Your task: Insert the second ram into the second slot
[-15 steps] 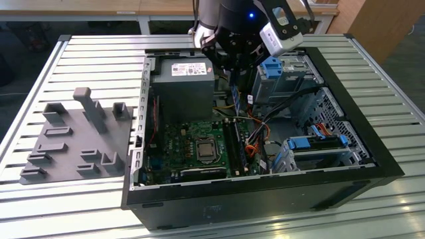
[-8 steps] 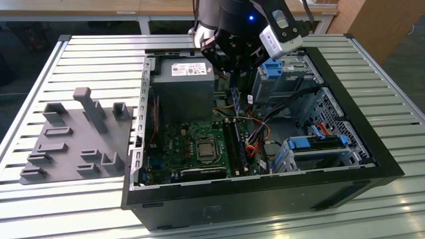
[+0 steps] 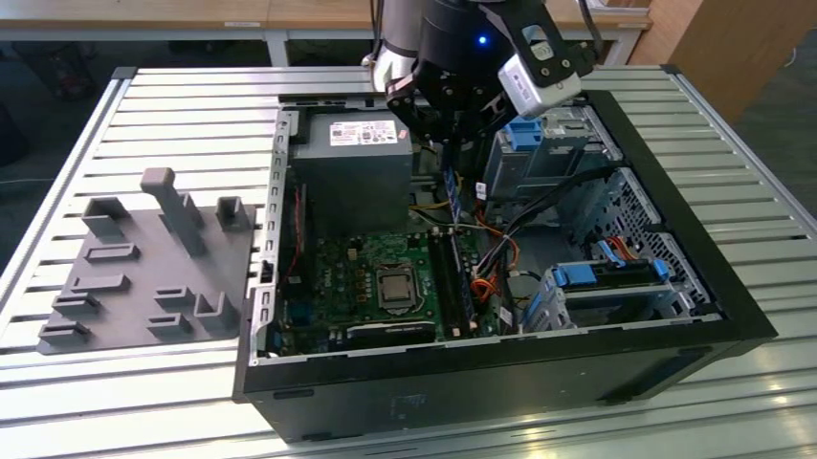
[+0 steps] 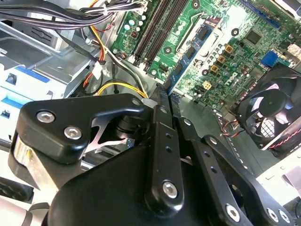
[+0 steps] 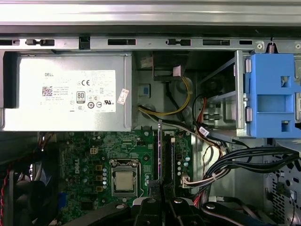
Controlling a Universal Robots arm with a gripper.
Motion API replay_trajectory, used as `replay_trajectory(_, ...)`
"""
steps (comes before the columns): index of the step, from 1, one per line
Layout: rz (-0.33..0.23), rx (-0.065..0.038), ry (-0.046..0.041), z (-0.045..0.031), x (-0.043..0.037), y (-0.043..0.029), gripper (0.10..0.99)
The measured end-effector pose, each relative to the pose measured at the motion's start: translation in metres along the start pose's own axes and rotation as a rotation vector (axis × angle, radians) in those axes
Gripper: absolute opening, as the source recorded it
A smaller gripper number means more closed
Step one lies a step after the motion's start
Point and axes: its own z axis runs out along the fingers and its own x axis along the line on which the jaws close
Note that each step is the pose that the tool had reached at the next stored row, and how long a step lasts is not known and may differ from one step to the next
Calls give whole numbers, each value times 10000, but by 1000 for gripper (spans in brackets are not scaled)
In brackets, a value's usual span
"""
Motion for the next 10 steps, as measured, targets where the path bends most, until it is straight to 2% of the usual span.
replay_trajectory(10,0,0,0,35,0,-17,133)
